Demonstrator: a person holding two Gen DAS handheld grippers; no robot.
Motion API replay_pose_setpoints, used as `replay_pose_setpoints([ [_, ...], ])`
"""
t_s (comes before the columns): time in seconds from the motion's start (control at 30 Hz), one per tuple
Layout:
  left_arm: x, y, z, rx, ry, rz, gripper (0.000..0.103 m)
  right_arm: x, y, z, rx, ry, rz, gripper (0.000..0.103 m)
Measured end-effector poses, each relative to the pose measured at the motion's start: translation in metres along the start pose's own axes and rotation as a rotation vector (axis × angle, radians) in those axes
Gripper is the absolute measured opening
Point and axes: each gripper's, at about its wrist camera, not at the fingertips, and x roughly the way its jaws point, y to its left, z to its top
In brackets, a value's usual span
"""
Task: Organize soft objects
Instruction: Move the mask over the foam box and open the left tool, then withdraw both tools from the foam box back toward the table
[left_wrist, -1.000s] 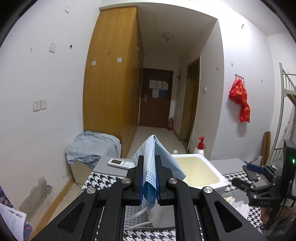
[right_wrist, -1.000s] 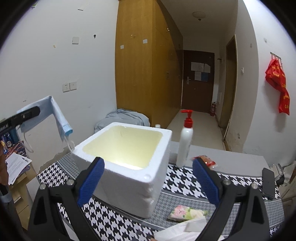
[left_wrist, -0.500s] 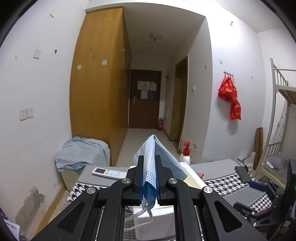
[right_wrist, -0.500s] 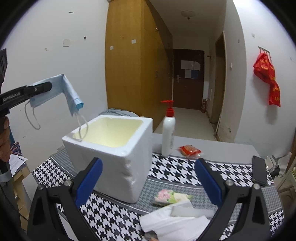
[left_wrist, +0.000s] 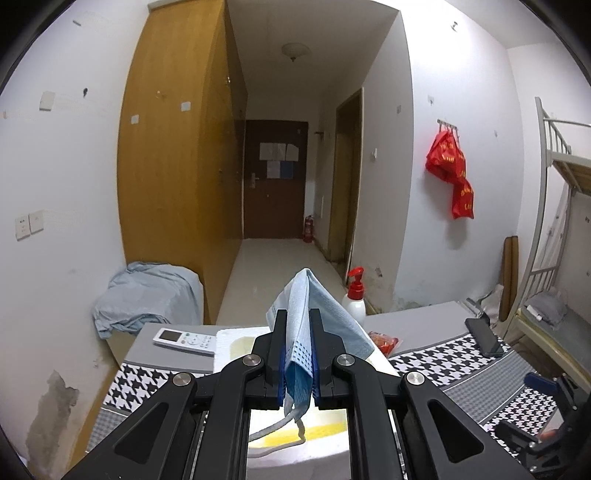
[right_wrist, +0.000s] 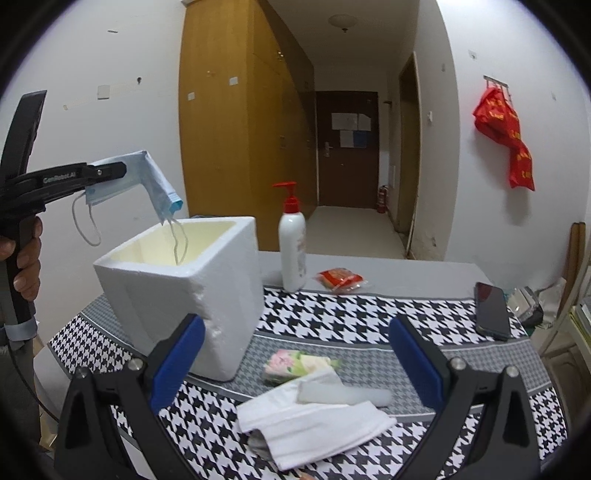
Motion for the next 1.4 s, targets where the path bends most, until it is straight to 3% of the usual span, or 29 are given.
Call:
replay_pose_setpoints([
  [0.63,0.056,-0.007,-0.016,0.028,0.112,0.047,0.011,-0.006,-0.028,-0.014,0.06,0.019,-0.058,0.101],
  [0.73,0.057,-0.007,-0.017,0.032,0.109,0.042,0.024,-0.007,-0.03,-0.015,0.059,0.024,-0.066,0.101],
  [0.8,0.058,-0.007,-0.018,0.035,0.106,0.04,0.061,-0.007,-0.03,-0.015,0.063,0.027,-0.068,0.101],
  [0.87,0.054,-0.007,-0.019,0.031,0.087,0.05,0.077,-0.007,-0.03,-0.016,0.062,0.029,-0.069,0.101],
  [0.93,0.05,-0.008,-0.019,0.027,0.071,0.044,0.084,-0.008,-0.029,-0.017,0.061,0.029,-0.069,0.101],
  [1.0,0.045,-0.01,-0.019,0.026,0.068,0.023,0.1,-0.008,-0.029,-0.018,0.061,0.031,-0.071,0.101],
  [1.4,-0.036,-0.025,-0.02,0.072,-0.058,0.002,0.102,-0.02,-0.015,-0.013,0.053,-0.007,-0.04,0.101],
])
